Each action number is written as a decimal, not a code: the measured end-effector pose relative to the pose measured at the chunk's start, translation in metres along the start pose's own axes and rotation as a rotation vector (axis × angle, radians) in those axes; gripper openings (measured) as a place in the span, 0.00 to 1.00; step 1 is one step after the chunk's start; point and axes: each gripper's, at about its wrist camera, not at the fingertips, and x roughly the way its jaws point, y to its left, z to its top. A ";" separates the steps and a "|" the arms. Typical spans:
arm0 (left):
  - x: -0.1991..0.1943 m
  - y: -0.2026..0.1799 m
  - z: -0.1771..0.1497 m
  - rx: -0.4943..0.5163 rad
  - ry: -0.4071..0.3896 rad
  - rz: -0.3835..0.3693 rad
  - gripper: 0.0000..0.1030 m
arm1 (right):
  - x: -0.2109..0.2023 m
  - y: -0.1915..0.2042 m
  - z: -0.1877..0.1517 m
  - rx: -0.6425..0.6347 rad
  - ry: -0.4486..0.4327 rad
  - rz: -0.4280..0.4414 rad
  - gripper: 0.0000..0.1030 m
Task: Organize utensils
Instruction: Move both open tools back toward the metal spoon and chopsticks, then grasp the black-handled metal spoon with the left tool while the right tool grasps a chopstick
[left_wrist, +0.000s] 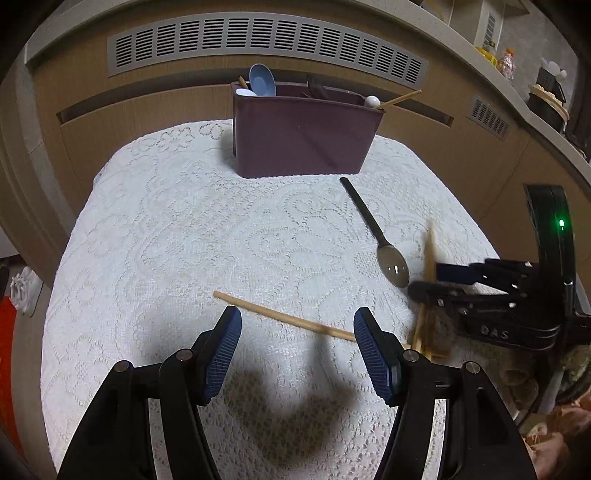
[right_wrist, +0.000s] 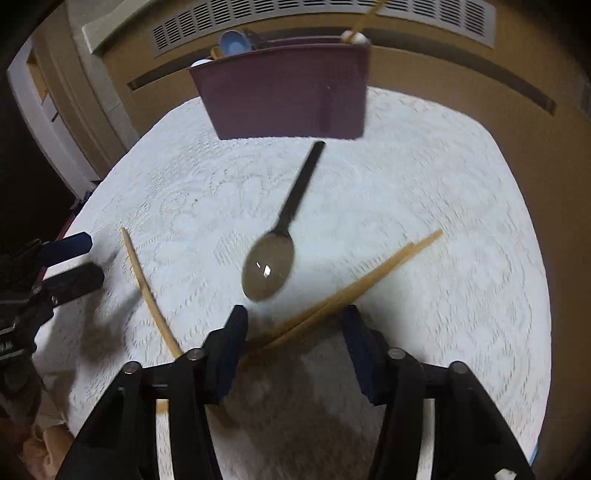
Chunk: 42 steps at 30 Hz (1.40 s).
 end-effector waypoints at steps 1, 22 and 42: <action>0.001 0.001 0.000 -0.001 0.004 0.002 0.62 | 0.000 0.002 0.004 -0.003 0.000 0.010 0.26; 0.024 -0.036 0.030 0.036 0.043 -0.105 0.47 | -0.034 -0.057 -0.003 0.078 -0.060 -0.014 0.06; 0.126 -0.077 0.106 0.106 0.163 -0.006 0.38 | -0.026 -0.070 -0.021 0.101 -0.096 0.031 0.07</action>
